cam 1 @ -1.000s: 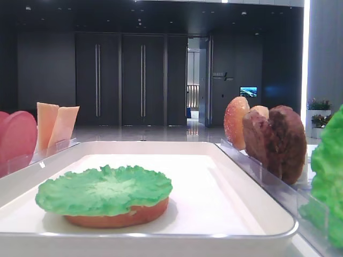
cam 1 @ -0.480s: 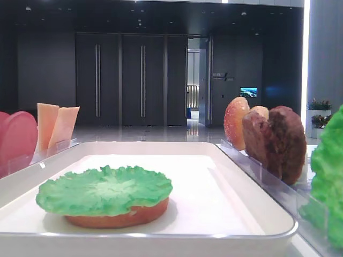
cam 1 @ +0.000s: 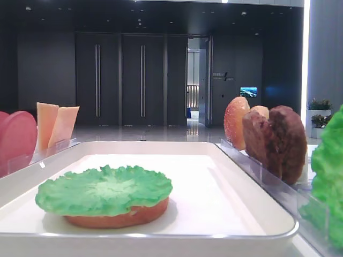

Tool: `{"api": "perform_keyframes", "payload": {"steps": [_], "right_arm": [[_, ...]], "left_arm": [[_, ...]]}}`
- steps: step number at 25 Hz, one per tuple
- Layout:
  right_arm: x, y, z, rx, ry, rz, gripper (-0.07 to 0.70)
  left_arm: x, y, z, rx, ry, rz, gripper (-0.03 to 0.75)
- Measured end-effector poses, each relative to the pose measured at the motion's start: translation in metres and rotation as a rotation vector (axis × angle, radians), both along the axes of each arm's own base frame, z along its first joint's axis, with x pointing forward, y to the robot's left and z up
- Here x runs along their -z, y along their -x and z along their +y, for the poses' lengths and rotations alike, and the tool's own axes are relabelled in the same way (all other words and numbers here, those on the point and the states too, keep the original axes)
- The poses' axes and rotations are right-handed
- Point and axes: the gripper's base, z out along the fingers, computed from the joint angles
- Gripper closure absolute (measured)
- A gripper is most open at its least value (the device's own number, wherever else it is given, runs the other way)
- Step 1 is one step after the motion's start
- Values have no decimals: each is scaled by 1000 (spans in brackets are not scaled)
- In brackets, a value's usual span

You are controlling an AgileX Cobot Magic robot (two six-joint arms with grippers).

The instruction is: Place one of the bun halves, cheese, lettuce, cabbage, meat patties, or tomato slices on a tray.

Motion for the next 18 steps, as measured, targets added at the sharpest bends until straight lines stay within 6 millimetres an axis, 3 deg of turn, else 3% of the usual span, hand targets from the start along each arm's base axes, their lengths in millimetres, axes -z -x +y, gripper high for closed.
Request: {"api": "perform_keyframes", "payload": {"steps": [18], "right_arm": [[2, -1, 2, -13, -17, 5, 48]], "left_arm": [[0, 0, 0, 0, 0, 0, 702]]}}
